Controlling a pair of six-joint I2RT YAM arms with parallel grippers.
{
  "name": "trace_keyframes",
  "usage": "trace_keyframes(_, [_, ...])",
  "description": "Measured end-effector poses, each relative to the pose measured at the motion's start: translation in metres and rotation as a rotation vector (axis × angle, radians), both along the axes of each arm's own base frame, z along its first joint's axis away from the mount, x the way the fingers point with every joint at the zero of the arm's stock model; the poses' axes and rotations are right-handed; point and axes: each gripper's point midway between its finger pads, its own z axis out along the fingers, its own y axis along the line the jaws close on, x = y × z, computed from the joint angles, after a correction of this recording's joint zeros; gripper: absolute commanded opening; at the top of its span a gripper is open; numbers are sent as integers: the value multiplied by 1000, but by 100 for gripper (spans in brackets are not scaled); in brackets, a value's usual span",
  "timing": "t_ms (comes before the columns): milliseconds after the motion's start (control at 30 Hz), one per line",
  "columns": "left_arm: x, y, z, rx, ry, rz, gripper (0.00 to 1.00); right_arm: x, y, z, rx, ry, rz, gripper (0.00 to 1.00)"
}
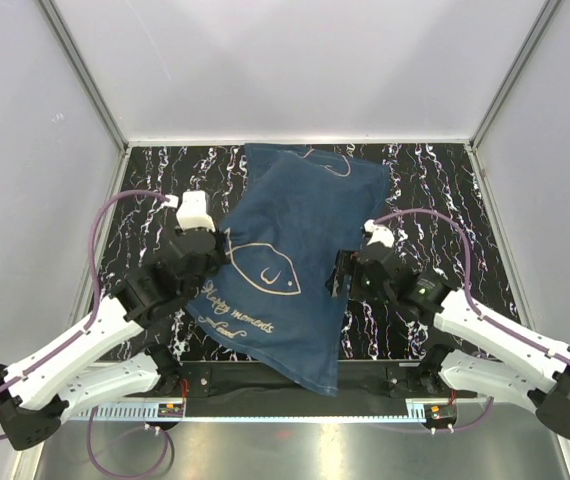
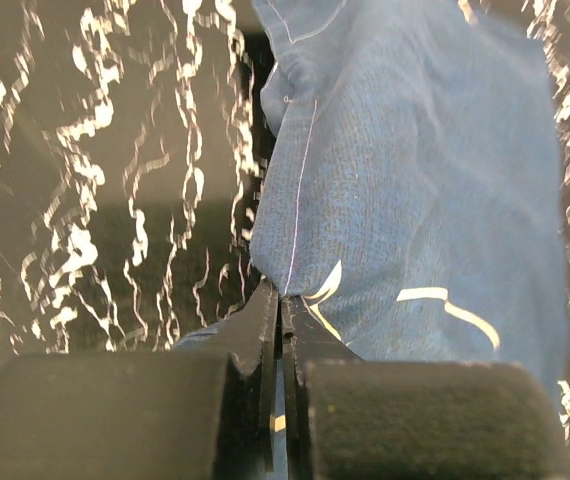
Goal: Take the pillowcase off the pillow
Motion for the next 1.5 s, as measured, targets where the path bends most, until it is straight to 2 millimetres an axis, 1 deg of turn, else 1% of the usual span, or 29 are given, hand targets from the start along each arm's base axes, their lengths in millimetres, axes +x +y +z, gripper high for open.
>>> trace_keyframes(67, [3,1,15,0,-28,-3,0,-10,7,-10,-1,29,19,88])
trace_keyframes(167, [6,-2,42,-9,-77,-28,0,-21,17,-30,-20,74,37,84])
trace_keyframes(233, [9,-8,62,-28,-114,-59,0,-29,27,-43,-37,102,59,84])
trace_keyframes(300, [10,-17,79,-44,-140,-99,0,-36,40,-52,-41,119,83,85])
trace_keyframes(367, [11,-28,93,-66,-160,-147,0,-39,52,-61,-51,123,100,88])
trace_keyframes(400, [10,-32,97,-78,-165,-170,0,-41,58,-66,-61,128,109,89])
trace_keyframes(467, [6,-42,103,-109,-176,-222,0,-40,70,-75,-76,134,120,91])
trace_keyframes(567, [-1,-54,108,-151,-185,-298,0,-32,91,-87,-78,130,120,93])
trace_keyframes(633, [-11,-59,109,-186,-199,-353,0,-25,103,-90,-70,122,121,95])
trace_keyframes(667, [-15,-60,109,-199,-204,-372,0,-22,109,-90,-62,115,124,97])
trace_keyframes(767, [-33,-68,107,-234,-210,-458,0,-13,128,-85,-45,89,139,99])
trace_keyframes(900, [-57,-83,108,-275,-215,-575,0,5,151,-69,4,34,148,100])
trace_keyframes(967, [-66,-87,106,-287,-213,-611,0,16,157,-60,30,8,140,100])
trace_keyframes(1033, [-73,-90,100,-293,-204,-639,0,28,156,-53,43,-16,128,100])
trace_keyframes(1100, [-78,-92,92,-291,-191,-657,0,33,151,-52,31,-23,122,99])
trace_keyframes(1167, [-81,-95,81,-284,-172,-670,0,31,144,-50,13,-17,122,100])
trace_keyframes(1233, [-84,-99,68,-274,-150,-689,0,25,133,-43,13,-23,118,100])
trace_keyframes(1300, [-88,-106,54,-262,-127,-712,0,11,114,-36,27,-29,105,100])
trace_keyframes(1400, [-89,-116,28,-219,-77,-725,0,-19,78,-25,53,-30,82,100])
trace_keyframes(1433, [-88,-120,18,-198,-53,-726,0,-29,65,-18,63,-35,73,100])
trace_keyframes(1467, [-87,-124,8,-176,-29,-725,0,-37,54,-11,76,-39,65,100])
trace_keyframes(1500, [-86,-129,-12,-137,15,-726,0,-43,42,0,96,-52,52,100])
